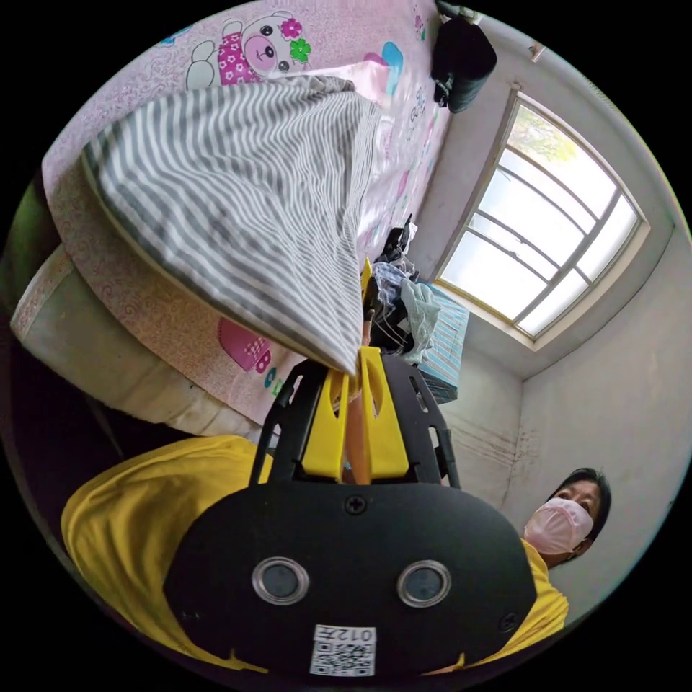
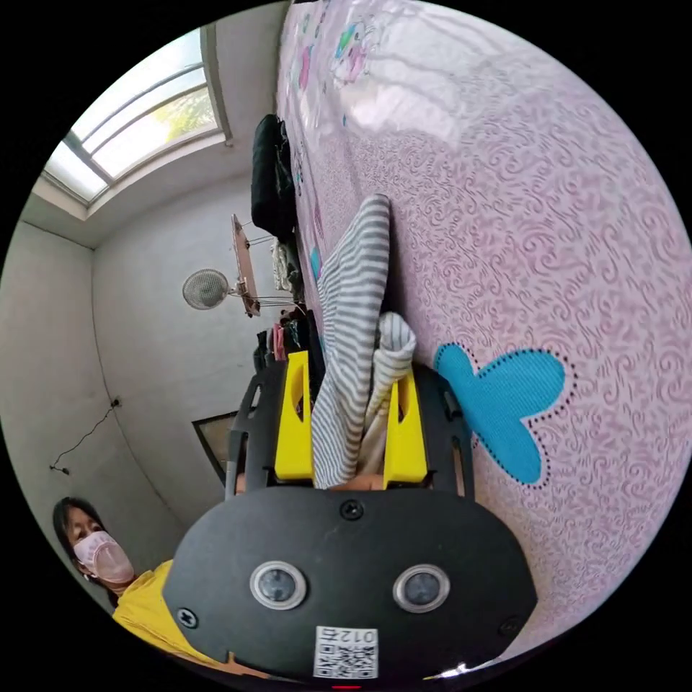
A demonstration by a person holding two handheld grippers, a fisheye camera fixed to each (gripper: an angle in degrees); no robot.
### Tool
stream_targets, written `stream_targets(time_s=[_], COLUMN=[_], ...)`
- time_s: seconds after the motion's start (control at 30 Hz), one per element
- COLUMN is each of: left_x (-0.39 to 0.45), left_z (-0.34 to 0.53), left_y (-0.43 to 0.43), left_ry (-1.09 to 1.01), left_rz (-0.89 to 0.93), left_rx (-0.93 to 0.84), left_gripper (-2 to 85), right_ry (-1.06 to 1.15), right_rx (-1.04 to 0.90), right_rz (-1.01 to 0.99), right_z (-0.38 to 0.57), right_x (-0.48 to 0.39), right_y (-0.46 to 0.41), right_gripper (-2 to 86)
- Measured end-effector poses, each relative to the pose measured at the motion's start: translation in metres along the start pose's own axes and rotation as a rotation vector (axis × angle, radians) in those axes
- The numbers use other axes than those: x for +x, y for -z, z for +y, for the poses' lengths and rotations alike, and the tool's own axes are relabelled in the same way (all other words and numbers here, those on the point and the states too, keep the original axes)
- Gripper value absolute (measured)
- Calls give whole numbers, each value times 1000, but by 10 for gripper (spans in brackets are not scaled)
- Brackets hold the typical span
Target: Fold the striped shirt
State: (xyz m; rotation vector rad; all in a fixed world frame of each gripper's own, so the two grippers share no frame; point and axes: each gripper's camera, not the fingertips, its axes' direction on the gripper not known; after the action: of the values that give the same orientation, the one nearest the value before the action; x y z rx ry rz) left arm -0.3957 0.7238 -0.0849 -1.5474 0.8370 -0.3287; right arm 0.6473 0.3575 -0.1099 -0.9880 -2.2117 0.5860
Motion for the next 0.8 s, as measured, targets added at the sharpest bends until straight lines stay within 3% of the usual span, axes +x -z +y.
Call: stream_targets(time_s=[0.23,0.5,0.8], left_x=[3,40,152], left_z=[-14,-41,-81], left_y=[35,109,246], left_ry=[-20,-170,-462], left_rz=[-1,84,228], left_rx=[-3,36,95], left_gripper=[61,59,60], right_ry=[48,202,481], right_rx=[-110,-118,-171], right_rz=[104,-118,-240], right_z=[-23,-7,7], right_x=[-12,-57,-201], right_y=[-72,-125,-253], right_gripper=[70,33,30])
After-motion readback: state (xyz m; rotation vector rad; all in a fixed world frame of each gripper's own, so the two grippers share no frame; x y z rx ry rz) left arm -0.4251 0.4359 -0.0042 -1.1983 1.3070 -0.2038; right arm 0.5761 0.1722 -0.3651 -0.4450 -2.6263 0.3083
